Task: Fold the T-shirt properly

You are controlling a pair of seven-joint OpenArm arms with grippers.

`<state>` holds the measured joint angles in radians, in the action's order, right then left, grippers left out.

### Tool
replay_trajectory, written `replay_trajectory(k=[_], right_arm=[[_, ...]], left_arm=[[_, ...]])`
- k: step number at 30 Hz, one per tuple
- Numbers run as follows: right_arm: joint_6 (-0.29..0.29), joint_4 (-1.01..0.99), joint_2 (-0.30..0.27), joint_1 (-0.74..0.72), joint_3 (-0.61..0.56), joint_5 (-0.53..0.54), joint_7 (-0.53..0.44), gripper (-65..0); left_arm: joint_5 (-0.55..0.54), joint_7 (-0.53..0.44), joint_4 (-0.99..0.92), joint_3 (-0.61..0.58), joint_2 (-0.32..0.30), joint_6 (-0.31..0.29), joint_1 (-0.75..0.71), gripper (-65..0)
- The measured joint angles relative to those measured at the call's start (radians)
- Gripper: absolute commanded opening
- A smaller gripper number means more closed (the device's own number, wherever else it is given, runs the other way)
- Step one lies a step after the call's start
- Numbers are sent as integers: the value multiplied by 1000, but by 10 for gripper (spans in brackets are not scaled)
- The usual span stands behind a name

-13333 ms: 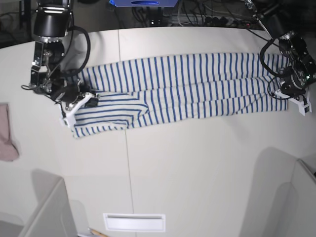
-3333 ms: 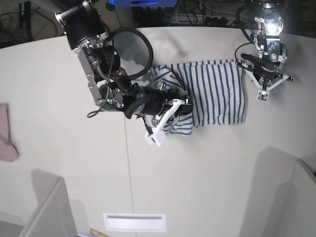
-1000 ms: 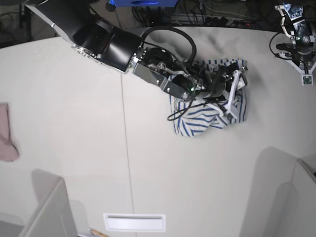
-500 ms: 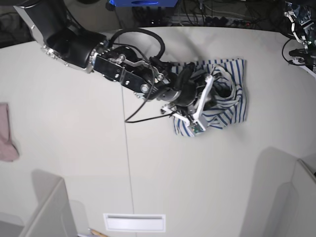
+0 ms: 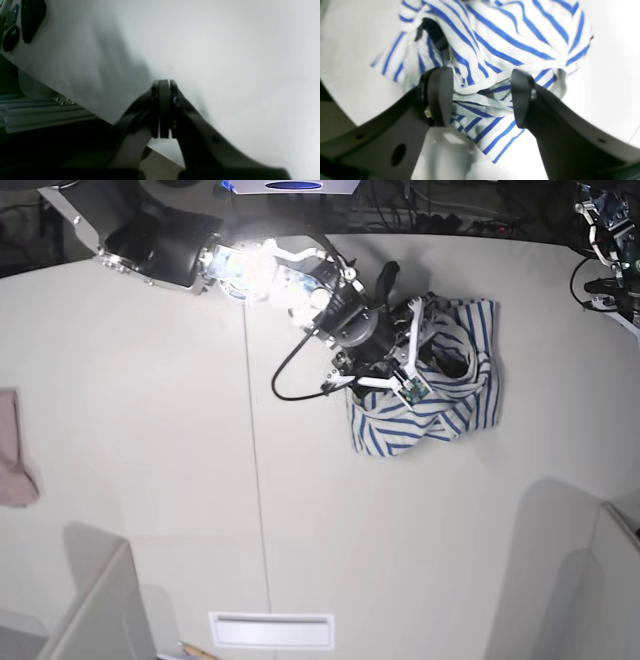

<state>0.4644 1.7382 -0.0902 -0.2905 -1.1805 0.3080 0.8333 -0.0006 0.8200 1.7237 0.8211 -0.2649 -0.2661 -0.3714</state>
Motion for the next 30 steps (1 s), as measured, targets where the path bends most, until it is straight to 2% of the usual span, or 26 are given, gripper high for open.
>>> replay_trajectory(k=[3, 8, 17, 18, 20, 23, 27, 30], right_arm=[[0, -9, 45, 1, -26, -64, 27, -296], [-1, -75, 126, -2, -31, -87, 60, -296], [0, -172, 129, -17, -31, -88, 46, -303], [0, -179, 129, -23, -31, -89, 26, -317], [-1, -208, 129, -28, -29, -92, 1, -411], [0, -244, 126, -27, -30, -84, -26, -650], [-39, -238, 136, -40, -29, -88, -47, -650], [-68, -239, 186, -68, -29, -87, -40, -650]], left_arm=[[0, 0, 0, 0, 1, 0, 0, -650], [0, 0, -1, 3, -2, 0, -3, -650], [0, 0, -1, 3, -4, 0, -8, -650], [0, 0, -1, 3, -3, 0, -6, -650], [0, 0, -1, 3, -2, 0, -3, -650], [0, 0, -1, 2, -4, 0, -2, -650], [0, 0, -1, 2, -2, 0, -2, -650], [0, 0, -1, -1, -3, 0, -2, -650]])
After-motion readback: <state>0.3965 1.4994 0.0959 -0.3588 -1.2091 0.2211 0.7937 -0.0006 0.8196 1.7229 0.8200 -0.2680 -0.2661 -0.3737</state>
